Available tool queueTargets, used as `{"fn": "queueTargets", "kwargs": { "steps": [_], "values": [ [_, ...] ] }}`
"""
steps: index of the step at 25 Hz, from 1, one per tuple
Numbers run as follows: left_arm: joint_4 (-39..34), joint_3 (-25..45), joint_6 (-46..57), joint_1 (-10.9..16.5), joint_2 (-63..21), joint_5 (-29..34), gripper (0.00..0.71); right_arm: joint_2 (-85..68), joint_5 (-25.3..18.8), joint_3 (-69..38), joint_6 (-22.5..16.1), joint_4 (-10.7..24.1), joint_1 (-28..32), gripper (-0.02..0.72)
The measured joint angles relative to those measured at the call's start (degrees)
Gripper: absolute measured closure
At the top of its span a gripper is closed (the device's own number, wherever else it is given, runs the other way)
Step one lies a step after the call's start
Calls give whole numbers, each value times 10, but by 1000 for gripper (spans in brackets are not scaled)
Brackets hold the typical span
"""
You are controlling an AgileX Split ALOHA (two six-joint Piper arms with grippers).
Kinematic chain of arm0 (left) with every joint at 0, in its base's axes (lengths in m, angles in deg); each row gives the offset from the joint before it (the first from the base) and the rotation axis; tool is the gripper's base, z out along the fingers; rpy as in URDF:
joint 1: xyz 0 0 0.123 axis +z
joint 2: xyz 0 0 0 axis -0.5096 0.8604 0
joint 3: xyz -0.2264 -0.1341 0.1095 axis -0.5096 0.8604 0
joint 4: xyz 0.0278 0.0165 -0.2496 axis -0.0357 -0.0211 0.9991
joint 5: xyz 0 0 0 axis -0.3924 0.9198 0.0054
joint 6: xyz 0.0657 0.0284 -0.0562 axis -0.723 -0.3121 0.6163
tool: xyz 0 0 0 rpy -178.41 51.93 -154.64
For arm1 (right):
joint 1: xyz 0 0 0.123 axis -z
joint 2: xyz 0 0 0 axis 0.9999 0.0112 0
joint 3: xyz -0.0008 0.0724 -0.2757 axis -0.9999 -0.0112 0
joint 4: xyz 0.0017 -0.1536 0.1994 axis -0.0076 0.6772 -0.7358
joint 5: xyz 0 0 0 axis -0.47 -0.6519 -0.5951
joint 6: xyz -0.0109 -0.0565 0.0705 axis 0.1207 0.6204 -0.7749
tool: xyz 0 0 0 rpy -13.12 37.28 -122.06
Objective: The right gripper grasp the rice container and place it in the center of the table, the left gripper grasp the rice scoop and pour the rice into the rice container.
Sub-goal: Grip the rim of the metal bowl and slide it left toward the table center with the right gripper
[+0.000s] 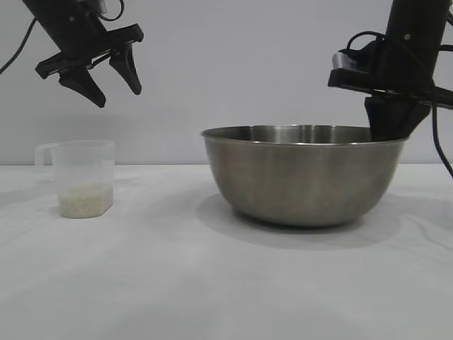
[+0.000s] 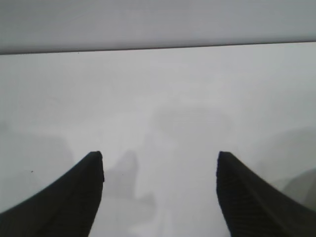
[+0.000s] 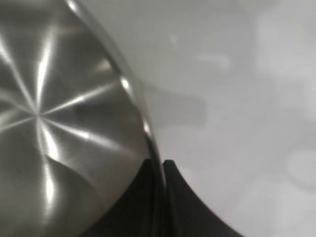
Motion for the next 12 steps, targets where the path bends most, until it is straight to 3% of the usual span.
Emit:
{"fn": "queueTargets", "kwargs": {
  "steps": [6,12],
  "values": [
    [0,0,0,0,0,0,280,0,28,0,2,-6,-44,703],
    [0,0,0,0,0,2,280,0,38,0,0,-10,-49,703]
  ]
}}
